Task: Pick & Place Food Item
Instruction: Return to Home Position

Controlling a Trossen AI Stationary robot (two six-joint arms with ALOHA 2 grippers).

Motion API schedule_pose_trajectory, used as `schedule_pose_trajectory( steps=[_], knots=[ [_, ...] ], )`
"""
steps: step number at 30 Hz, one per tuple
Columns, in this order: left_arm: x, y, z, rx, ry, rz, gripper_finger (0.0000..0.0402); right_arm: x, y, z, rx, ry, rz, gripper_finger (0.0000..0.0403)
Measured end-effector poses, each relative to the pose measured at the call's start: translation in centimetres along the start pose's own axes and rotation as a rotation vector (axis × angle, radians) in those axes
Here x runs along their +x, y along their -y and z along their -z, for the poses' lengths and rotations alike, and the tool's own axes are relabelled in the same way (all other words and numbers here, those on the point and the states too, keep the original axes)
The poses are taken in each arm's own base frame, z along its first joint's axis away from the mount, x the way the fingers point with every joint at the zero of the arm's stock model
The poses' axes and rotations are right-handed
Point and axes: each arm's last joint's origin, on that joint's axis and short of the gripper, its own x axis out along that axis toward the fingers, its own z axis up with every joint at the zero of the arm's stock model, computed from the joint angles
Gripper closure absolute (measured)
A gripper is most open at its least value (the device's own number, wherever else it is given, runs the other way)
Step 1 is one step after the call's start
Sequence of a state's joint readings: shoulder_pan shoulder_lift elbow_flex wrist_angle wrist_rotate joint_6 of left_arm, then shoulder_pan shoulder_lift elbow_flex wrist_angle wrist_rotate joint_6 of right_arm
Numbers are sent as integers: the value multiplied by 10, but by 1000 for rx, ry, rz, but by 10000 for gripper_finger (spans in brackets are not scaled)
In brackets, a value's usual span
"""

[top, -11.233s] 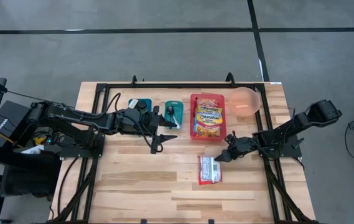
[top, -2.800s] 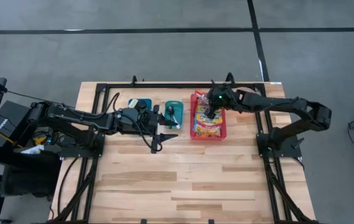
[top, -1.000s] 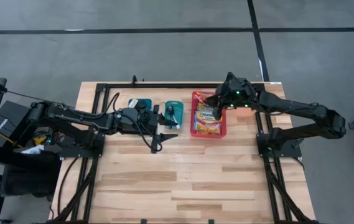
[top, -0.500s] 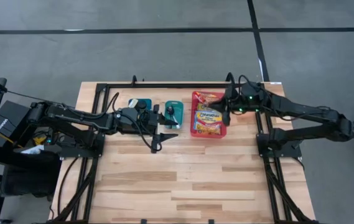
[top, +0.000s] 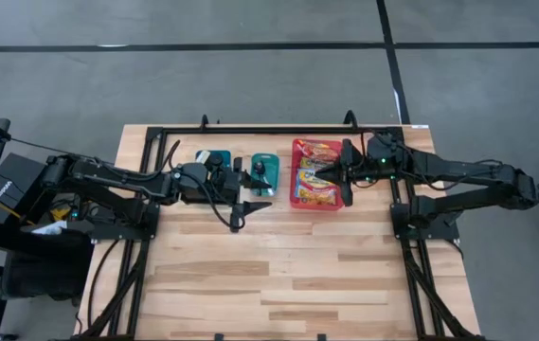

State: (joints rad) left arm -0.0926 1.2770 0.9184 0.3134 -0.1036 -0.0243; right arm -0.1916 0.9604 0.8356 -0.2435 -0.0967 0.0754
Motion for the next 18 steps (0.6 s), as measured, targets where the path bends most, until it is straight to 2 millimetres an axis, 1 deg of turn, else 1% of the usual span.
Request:
schedule_pose_trajectory(
  steps=[4,7,12,18],
  knots=[
    [0,-3,-1,20,3,-10,192,0,-4,-1,-19,14,-17,370],
    [-3,-8,-5,23,25,-26,192,0,-4,-4,-40,40,-23,370],
    [-18,-21,-16,40,32,-70,198,-11,1,-10,-61,103,1,370],
    [-43,-32,-29,39,28,-116,228,-29,7,-15,-60,159,41,370]
  ],
)
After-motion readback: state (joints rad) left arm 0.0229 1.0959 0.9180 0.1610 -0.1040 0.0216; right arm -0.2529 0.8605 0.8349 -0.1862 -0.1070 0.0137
